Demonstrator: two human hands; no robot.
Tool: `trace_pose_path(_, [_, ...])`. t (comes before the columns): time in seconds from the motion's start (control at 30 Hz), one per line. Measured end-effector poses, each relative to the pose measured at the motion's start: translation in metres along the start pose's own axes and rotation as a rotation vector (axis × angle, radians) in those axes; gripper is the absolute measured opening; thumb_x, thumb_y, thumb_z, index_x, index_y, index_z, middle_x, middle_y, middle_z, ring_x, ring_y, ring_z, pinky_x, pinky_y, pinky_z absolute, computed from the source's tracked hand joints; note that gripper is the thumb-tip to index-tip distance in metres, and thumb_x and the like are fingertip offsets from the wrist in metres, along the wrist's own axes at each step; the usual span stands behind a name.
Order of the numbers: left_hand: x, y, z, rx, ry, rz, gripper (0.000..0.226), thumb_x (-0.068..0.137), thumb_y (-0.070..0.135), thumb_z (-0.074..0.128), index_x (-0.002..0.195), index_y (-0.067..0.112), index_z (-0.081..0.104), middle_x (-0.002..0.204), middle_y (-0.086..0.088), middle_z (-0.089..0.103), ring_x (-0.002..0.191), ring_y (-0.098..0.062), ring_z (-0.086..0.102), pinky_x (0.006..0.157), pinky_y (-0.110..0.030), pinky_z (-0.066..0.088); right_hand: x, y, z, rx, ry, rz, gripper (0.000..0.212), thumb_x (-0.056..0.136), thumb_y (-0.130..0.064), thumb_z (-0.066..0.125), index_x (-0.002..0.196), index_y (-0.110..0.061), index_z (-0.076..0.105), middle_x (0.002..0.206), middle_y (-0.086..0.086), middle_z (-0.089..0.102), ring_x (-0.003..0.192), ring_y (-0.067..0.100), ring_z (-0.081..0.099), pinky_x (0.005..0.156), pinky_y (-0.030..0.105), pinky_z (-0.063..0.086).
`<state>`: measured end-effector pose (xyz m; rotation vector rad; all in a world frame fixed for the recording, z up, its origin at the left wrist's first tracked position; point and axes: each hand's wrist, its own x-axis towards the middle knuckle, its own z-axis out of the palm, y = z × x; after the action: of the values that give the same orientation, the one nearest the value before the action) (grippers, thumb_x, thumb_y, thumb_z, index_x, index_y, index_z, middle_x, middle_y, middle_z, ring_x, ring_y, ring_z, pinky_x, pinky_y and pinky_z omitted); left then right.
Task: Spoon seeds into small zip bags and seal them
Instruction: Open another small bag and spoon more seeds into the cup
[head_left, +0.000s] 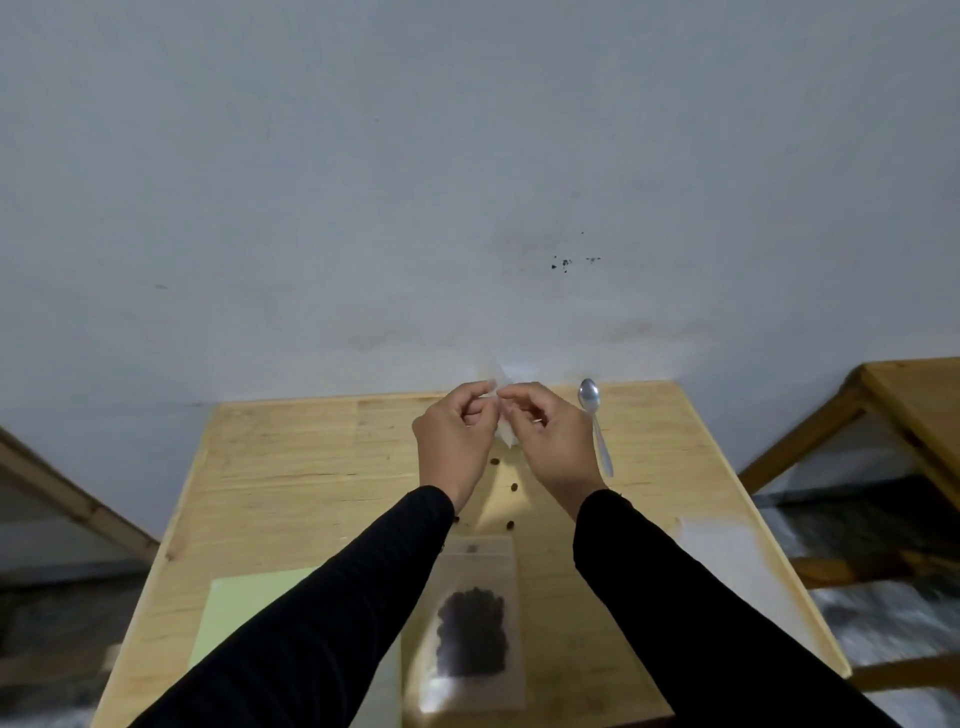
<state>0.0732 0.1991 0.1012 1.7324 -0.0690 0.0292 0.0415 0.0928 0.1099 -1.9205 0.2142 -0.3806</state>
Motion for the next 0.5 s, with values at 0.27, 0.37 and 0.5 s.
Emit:
trace_pose_path(0.27, [0.001,0.000,0.000,0.083,-0.078,0.011,0.019,0.089,0.014,0.061,0.107,0.013,0.068,0.073,0.010,0.065,0.065,0.011,0.060,0.067,-0.002,0.045,0.004,0.003,-0.003,-0.103,0.029,0.056,0.017,0.086,-0.004,0.058,0.089,-0.018,0.068,0.066,-0.008,0.057,0.058,-0.002,0.052,0.058,0.007,0.042])
trace_pose_path(0.37, [0.005,0.005,0.001,0.144,-0.074,0.039,0.019,0.089,0.013,0.059,0.106,0.012,0.068,0.068,0.013,0.060,0.060,0.011,0.056,0.064,0.001,0.041,0.007,0.007,0.002,-0.161,0.071,0.042,0.023,0.084,-0.003,0.054,0.086,-0.022,0.067,0.060,-0.007,0.048,0.051,0.001,0.046,0.052,0.010,0.037])
trace_pose_path(0.5, [0.008,0.006,0.002,0.187,-0.047,0.051,0.018,0.089,0.012,0.058,0.103,0.011,0.068,0.066,0.013,0.058,0.061,0.006,0.056,0.063,0.000,0.041,0.012,0.008,0.012,-0.184,0.104,-0.009,0.025,0.082,0.000,0.053,0.088,-0.019,0.069,0.059,-0.009,0.045,0.051,0.003,0.046,0.052,0.010,0.036])
